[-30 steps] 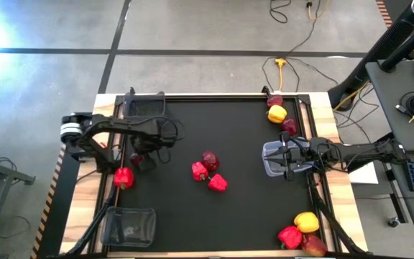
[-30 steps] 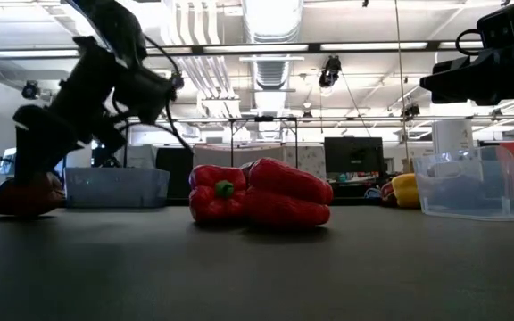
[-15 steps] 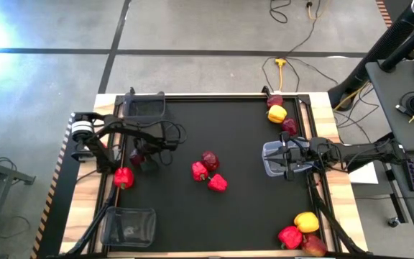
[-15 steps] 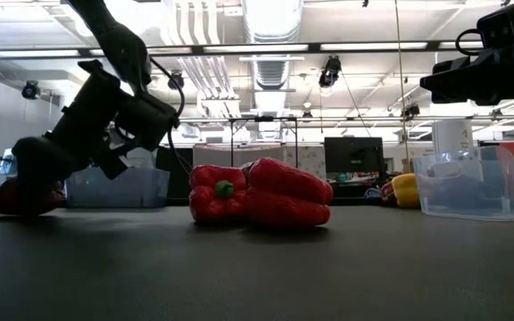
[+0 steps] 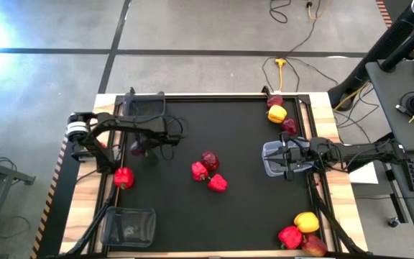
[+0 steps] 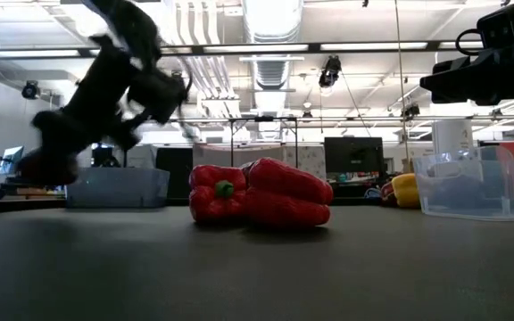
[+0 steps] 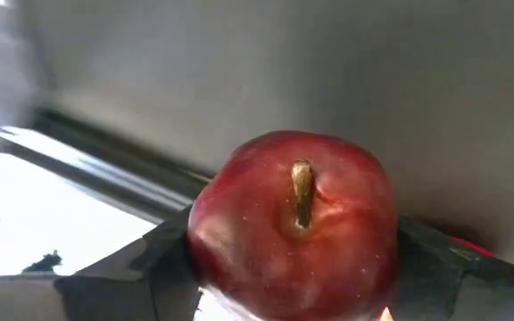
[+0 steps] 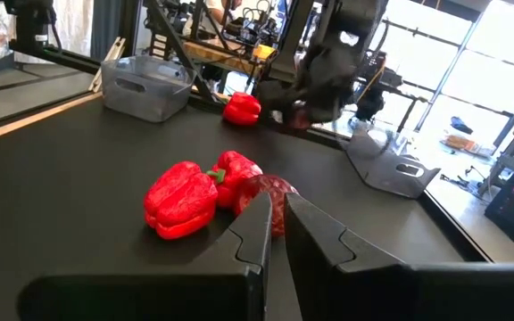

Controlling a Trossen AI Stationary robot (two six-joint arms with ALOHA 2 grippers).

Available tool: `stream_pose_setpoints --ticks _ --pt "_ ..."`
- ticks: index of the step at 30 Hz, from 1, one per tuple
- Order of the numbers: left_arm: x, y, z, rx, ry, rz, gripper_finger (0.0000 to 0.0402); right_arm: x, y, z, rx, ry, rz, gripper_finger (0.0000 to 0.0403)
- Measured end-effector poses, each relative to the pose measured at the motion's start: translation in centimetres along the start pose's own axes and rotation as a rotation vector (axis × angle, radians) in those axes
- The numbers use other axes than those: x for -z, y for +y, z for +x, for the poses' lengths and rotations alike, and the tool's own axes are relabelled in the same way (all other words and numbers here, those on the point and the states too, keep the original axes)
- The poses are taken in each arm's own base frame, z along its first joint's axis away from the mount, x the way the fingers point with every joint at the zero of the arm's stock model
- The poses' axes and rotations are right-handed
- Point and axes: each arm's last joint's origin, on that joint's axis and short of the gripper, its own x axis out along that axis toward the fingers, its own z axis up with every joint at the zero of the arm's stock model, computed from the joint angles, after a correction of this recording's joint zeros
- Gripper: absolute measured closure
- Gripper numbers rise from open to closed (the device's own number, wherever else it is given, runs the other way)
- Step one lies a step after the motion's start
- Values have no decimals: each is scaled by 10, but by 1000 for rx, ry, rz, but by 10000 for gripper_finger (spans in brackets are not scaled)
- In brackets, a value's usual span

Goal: Sort produce into baskets
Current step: Put the red apple into the top black bin

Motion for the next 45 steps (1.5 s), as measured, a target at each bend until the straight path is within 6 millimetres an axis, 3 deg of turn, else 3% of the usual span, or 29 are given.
stream_pose_setpoints --ticks 5,10,14,18,23,28,34,45 --pt "-7 40 -48 -151 -217 -99 148 0 0 0 0 0 0 374" --pt "-9 111 -74 -173 -391 -400 148 0 0 0 0 0 0 374" --pt "-6 171 -65 -110 -434 -748 148 0 0 0 0 0 0 374" --pt "-4 207 -37 -30 -372 -922 148 0 0 0 0 0 0 374" --pt "-4 228 -2 22 -265 -997 148 0 0 0 0 0 0 374" --pt "-13 236 22 99 -189 -996 148 0 0 0 0 0 0 374" --pt "-29 240 38 65 -127 -972 135 0 0 0 -1 0 0 374" --pt "-47 252 55 75 -18 -951 62 0 0 0 -1 2 0 374"
